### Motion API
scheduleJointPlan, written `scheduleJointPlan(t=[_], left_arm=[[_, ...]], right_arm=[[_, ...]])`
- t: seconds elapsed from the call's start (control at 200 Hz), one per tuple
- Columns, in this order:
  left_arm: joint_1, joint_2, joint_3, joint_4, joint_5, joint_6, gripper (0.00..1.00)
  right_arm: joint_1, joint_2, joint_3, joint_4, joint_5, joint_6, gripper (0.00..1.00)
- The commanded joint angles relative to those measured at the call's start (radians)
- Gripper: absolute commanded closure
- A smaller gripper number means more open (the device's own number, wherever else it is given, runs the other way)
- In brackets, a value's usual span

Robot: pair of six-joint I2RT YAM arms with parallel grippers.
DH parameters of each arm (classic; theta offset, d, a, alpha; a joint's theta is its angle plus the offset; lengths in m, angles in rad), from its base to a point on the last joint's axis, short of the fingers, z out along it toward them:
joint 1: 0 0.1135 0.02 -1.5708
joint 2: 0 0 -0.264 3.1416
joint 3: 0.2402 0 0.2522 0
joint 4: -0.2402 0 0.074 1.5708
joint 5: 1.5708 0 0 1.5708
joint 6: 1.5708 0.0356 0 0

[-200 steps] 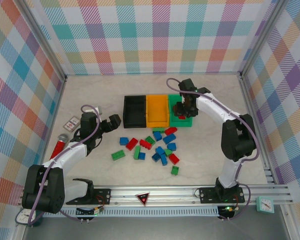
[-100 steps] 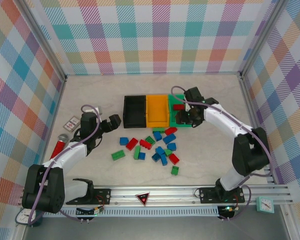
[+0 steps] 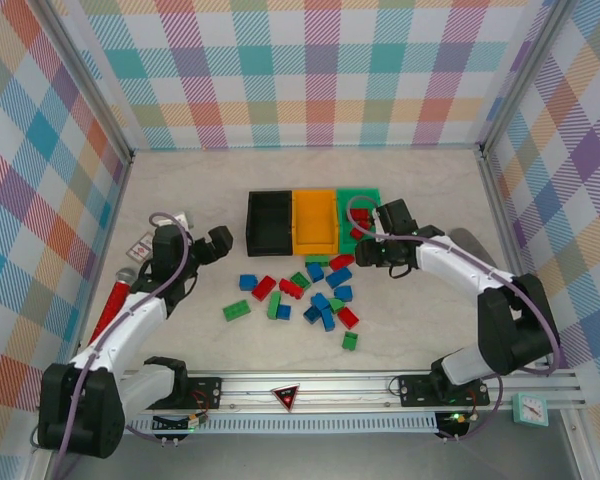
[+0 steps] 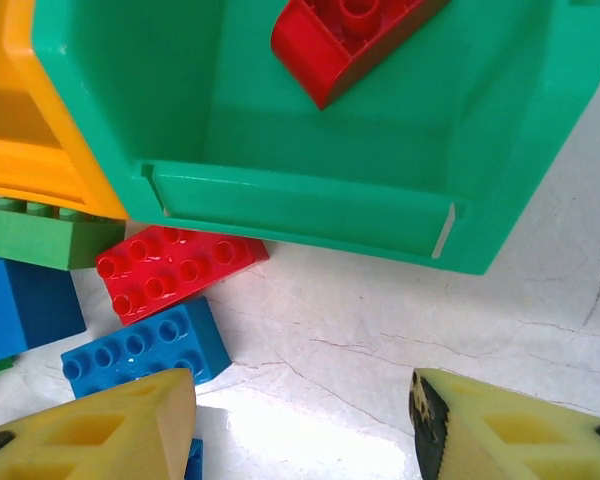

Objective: Sort the legos into containers by color
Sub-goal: Pick up the lego from the center of the table.

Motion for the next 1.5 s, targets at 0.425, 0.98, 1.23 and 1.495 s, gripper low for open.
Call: scheduleJointPlan(t=[0.425, 0.98, 1.23, 1.495], left_arm=[[-0.192, -0.239, 0.011, -0.476, 0.017, -0.128, 0.06], [-0.596, 0.118, 0.185, -0.482, -0.096, -0.118, 0.09], [-0.671, 0.353, 0.38, -0.582, -0.132, -0.029, 0.06], [-0.702, 0.614, 0.562, -0.684, -0.147, 0.029, 0.06]], right_arm=[[0.005, -0.062, -0.199, 0.312, -0.071, 0.038, 0.4], [0.005, -0.058, -0.206, 0.313, -0.031, 0.029, 0.39], [0.005, -0.063, -0.211, 0.316, -0.024, 0.03, 0.38], [0.004, -0.054, -0.212, 0.326, -0.026, 0.04, 0.38]])
